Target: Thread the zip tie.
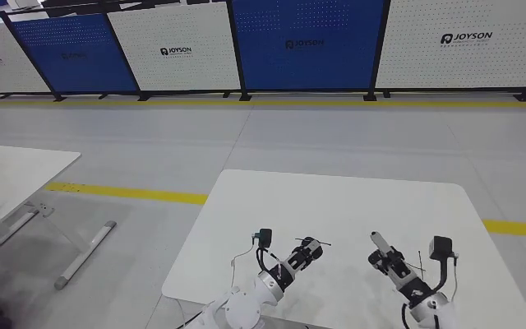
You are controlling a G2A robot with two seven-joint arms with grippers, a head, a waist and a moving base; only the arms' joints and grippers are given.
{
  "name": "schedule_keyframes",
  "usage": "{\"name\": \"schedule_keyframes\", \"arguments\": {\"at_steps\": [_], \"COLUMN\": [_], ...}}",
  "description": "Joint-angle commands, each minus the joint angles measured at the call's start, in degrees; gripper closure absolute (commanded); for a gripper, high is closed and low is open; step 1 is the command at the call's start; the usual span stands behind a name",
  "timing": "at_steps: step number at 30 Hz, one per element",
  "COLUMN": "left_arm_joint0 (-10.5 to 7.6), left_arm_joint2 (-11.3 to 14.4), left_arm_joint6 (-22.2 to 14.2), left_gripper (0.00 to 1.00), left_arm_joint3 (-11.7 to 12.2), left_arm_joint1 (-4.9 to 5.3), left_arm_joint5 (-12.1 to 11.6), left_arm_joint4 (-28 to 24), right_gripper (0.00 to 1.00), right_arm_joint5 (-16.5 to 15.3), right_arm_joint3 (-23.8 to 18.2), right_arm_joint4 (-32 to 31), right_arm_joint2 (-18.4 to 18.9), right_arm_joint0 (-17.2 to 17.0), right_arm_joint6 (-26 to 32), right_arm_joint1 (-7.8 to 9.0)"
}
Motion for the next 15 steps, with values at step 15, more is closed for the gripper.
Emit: {"name": "schedule_keyframes", "arguments": {"at_steps": [15], "left_arm_joint0": [0.0], "left_arm_joint2": [0.0], "left_arm_joint6": [0.0], "left_gripper": [1.0], "left_arm_joint3": [0.0], "left_arm_joint1": [0.0], "left_arm_joint5": [0.0], "left_arm_joint4": [0.0], "right_gripper": [0.0], "right_arm_joint5": [14.2], "right_arm_joint3": [-2.1], "right_arm_joint4": [-11.3], "right_arm_joint2": [5.9], "right_arm_joint0": [1.4], "right_arm_joint6": [0.4], "right_arm_joint1": [0.93]}}
